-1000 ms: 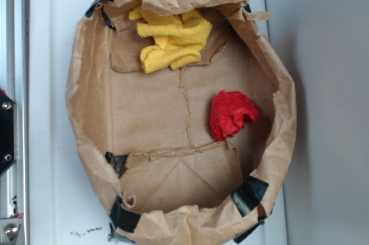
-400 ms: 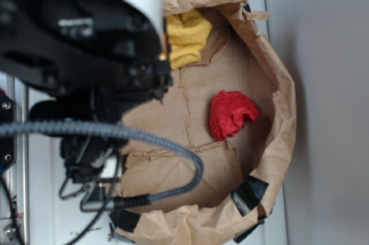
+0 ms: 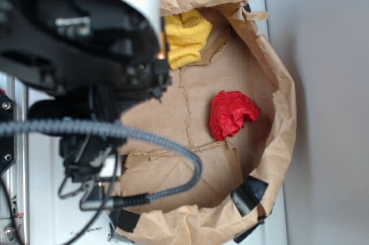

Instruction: Grab the red paper.

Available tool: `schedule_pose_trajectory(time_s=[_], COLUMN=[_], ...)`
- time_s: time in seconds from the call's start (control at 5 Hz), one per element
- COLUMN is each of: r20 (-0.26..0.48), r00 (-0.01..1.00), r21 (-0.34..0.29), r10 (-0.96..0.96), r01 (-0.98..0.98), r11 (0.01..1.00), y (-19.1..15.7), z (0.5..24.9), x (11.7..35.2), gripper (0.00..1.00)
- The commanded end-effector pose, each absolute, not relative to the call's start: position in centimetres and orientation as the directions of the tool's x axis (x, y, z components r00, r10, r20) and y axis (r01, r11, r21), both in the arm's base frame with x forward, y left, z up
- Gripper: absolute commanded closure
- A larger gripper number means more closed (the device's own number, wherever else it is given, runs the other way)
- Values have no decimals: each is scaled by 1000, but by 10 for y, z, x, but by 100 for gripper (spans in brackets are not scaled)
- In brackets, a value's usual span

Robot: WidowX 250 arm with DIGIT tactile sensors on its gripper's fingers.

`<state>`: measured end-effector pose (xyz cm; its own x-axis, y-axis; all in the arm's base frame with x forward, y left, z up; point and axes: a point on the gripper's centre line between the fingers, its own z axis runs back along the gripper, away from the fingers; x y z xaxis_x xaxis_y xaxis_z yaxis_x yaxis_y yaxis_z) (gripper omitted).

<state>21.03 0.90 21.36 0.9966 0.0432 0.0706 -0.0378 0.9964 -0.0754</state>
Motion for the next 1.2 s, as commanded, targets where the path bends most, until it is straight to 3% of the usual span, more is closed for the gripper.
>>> schedule_pose_trajectory(time_s=[0.0, 0.2, 0.4, 0.6, 1.0], r20=[193, 238, 278, 335, 360], r00=[981, 971, 960, 942, 933], r21=[-8, -8, -8, 34, 76], r10=[29, 10, 19, 11, 19], r01=[-28, -8, -18, -24, -49], r11=[1000, 1000, 1000, 999, 996], y=[4, 1, 5, 3, 5], z=[184, 172, 159, 150, 117], x=[217, 236, 272, 283, 299], gripper=[0, 0, 0, 0, 0])
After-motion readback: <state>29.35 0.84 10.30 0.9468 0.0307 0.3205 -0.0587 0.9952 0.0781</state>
